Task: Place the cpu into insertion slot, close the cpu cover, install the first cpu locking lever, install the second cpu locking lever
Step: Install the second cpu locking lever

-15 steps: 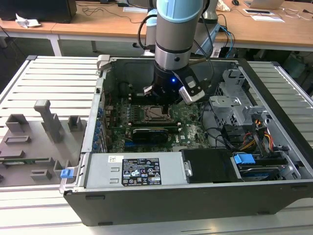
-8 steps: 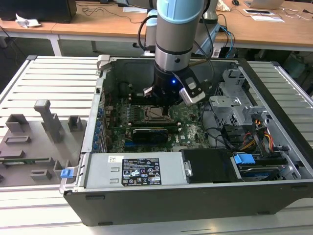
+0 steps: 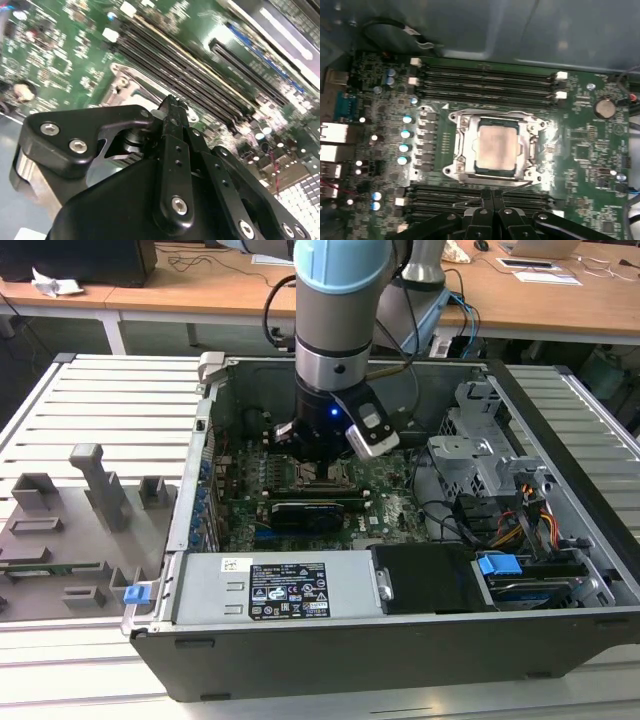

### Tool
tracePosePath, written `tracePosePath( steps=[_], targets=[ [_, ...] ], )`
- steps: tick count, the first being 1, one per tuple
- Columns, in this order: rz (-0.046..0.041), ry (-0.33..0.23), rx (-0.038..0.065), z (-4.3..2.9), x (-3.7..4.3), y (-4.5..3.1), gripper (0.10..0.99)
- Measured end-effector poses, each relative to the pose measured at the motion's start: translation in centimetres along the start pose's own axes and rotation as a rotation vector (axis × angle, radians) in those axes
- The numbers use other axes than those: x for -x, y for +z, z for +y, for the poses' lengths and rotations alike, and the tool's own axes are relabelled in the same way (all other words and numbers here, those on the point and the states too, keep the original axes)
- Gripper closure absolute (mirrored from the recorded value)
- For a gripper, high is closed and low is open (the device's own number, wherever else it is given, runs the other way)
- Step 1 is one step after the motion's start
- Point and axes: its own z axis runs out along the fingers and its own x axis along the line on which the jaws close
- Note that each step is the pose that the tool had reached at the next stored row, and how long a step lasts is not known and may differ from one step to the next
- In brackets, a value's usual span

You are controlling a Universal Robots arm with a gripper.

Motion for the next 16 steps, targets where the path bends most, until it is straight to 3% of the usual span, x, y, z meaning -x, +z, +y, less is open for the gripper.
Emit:
tracePosePath(
  steps=[7, 9, 11, 16],
  targets=[
    [-0.0003, 0.0, 0.003, -0.25, -1.09, 1.24, 0.98],
    [-0.0018, 0.001, 0.022, -0.6, -1.41, 1.28, 0.98],
    [-0.0039, 0.001, 0.048, -0.72, -1.66, 1.34, 0.98],
    [-0.0049, 0.002, 0.06, -0.92, -2.65, 1.48, 0.98]
  ],
)
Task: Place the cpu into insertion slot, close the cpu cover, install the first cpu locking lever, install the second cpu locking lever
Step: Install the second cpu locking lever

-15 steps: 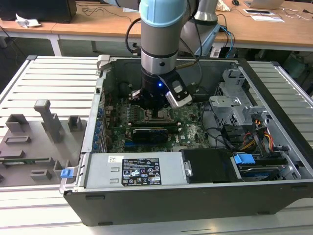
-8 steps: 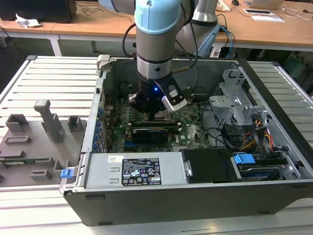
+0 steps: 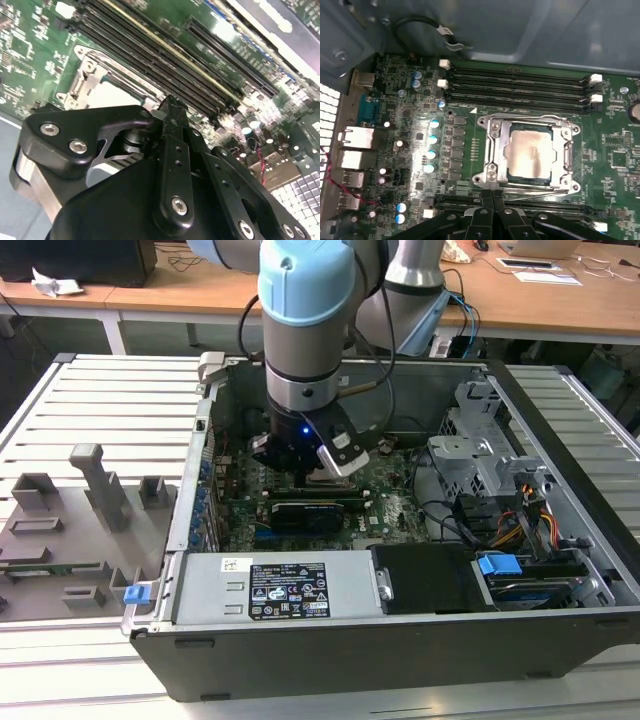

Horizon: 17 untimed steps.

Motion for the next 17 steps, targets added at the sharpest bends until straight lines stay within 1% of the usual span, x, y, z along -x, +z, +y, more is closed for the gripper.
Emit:
tracePosePath(
  steps=[3, 4, 5, 8, 9, 10, 11, 12, 15, 16, 17],
  targets=[
    [-0.0004, 0.0, 0.004, -0.09, -0.06, 0.19, 0.98],
    [-0.0009, 0.0, 0.012, -0.16, -0.08, 0.26, 0.98],
    [-0.0014, 0.0, 0.017, -0.21, -0.09, 0.36, 0.98],
    [-0.002, 0.001, 0.022, -0.43, -0.16, 0.72, 0.98],
    [-0.0018, 0.001, 0.023, -0.58, -0.35, 0.94, 0.98],
    [-0.0023, 0.001, 0.031, -0.72, -0.47, 1.35, 0.98],
    [-0.0051, 0.002, 0.064, -0.73, -0.47, 1.5, 0.98],
    [-0.0056, 0.002, 0.068, -0.75, -0.48, 1.65, 0.98],
    [-0.0054, 0.002, 0.072, -0.82, -0.52, 1.93, 0.98],
    [-0.006, 0.002, 0.076, -0.82, -0.56, 2.01, 0.98],
    [-0.0071, 0.002, 0.084, -0.81, -0.63, 2.06, 0.98]
  ],
)
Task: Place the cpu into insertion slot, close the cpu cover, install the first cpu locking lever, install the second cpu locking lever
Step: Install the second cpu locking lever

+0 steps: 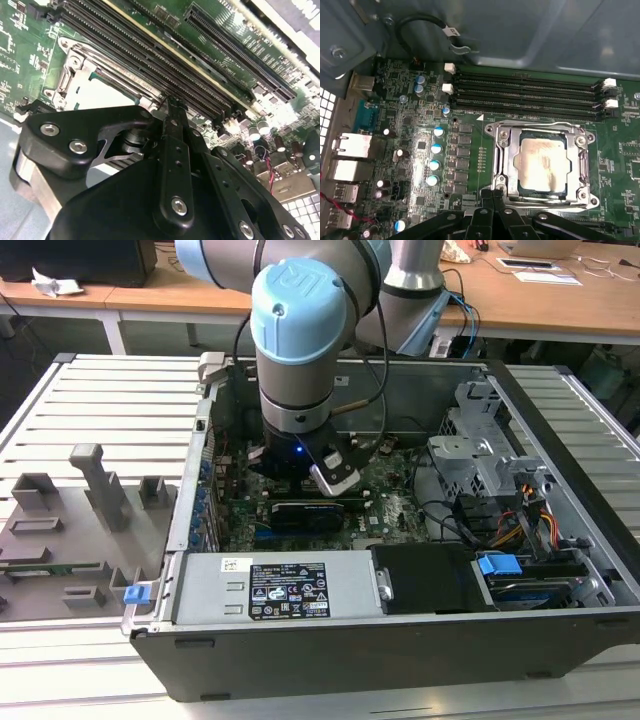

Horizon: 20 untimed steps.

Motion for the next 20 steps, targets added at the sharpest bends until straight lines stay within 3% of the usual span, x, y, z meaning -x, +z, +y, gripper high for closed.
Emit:
tracePosePath(
  steps=[4, 6, 20],
  targets=[
    [-0.0014, 0.001, 0.021, 0.02, -0.26, 0.0, 0.98],
    [-0.0019, 0.001, 0.026, -0.02, -0.34, 0.16, 0.98],
    [-0.0019, 0.001, 0.026, -0.18, -0.39, 0.0, 0.98]
  ],
)
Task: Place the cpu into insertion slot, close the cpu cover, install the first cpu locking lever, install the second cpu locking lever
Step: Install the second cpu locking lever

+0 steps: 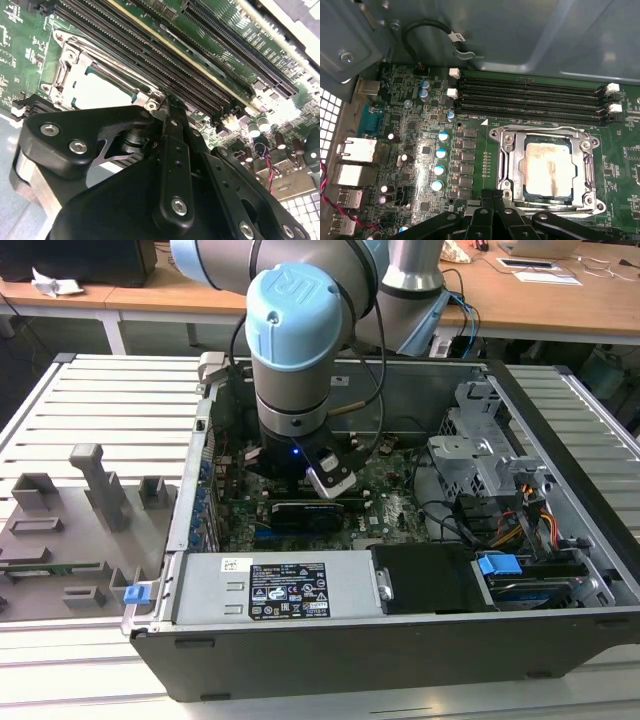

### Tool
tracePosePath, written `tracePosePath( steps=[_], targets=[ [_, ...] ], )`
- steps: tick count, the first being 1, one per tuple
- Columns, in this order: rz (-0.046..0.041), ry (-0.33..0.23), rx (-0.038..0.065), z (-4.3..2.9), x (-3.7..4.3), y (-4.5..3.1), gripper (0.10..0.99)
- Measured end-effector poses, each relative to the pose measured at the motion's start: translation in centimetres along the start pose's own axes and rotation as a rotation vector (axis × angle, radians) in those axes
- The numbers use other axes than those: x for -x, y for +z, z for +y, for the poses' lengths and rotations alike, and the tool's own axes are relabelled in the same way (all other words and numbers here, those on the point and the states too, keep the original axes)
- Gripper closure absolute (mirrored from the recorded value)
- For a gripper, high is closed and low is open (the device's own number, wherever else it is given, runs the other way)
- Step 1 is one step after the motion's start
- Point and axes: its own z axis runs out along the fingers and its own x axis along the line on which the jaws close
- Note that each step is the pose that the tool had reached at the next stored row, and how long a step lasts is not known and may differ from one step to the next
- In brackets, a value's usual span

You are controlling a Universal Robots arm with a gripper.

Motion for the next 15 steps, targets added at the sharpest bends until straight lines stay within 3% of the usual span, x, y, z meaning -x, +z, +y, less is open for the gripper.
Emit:
tracePosePath(
  steps=[15],
  targets=[
    [-0.0002, 0.001, 0.0, 0.41, 0.0, -1.41, 0.98]
  ],
)
